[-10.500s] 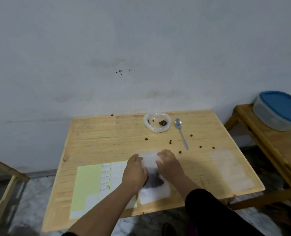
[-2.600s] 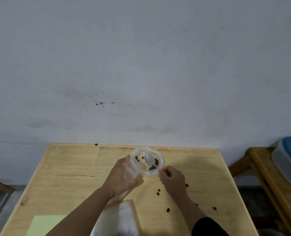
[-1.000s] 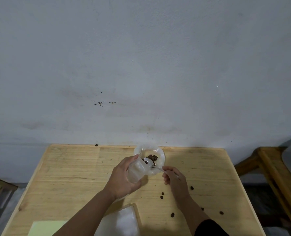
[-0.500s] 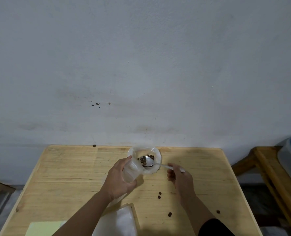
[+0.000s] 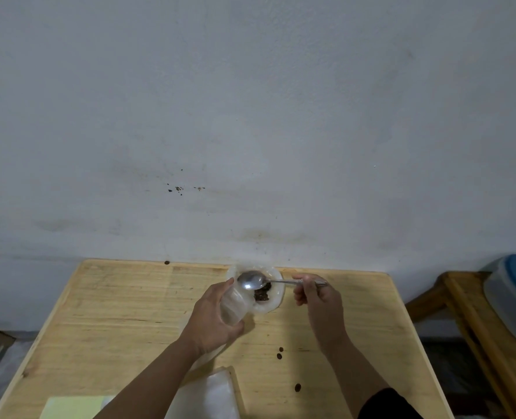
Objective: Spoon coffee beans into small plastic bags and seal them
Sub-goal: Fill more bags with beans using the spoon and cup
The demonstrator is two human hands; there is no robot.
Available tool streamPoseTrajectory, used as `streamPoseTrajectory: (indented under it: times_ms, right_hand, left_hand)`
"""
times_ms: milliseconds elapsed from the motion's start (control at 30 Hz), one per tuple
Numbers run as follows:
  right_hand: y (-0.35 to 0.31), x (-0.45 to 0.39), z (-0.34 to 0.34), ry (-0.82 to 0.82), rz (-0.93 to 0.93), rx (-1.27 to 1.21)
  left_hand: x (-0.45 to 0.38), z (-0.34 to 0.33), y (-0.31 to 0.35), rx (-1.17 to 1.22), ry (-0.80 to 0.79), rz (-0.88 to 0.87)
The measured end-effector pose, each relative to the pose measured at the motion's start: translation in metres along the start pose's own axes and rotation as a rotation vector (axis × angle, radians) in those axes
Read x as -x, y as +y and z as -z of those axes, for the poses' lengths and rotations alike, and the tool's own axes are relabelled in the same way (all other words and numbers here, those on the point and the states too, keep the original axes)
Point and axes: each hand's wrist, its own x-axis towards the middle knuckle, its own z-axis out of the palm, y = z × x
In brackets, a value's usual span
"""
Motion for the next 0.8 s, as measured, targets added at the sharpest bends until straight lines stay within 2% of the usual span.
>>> streamPoseTrajectory:
  times_ms: [67, 167, 300, 400, 500, 700, 800]
  right_hand:
    - [0.008, 0.001, 0.001, 0.103, -0.017, -0.012]
    - [0.025, 0.003, -0.002, 0.195, -0.051, 0.106]
    - [0.047, 0.008, -0.006, 0.242, -0.011, 0.297]
    - [0.057, 0.011, -0.006, 0.254, -0.008, 0.3]
    - [0.06, 0.011, -0.004, 0.229, -0.125, 0.173]
    - [0.073, 0.009, -0.005, 0.158, -0.455, -0.306]
    - [0.071, 0.009, -0.003, 0.177, -0.523, -0.332]
  left_hand:
    - [0.0, 0.0, 0.0, 0.0, -0.007, -0.012]
    - [0.002, 0.0, 0.002, 0.012, -0.015, -0.039]
    - [0.004, 0.002, 0.009, -0.023, -0.033, -0.09]
    - [0.002, 0.003, 0.01, -0.034, -0.019, -0.109]
    - [0.0, 0.002, 0.007, -0.044, -0.007, -0.124]
    - [-0.006, -0.001, 0.011, -0.043, -0.016, -0.14]
    - [-0.006, -0.001, 0.009, -0.053, -0.012, -0.14]
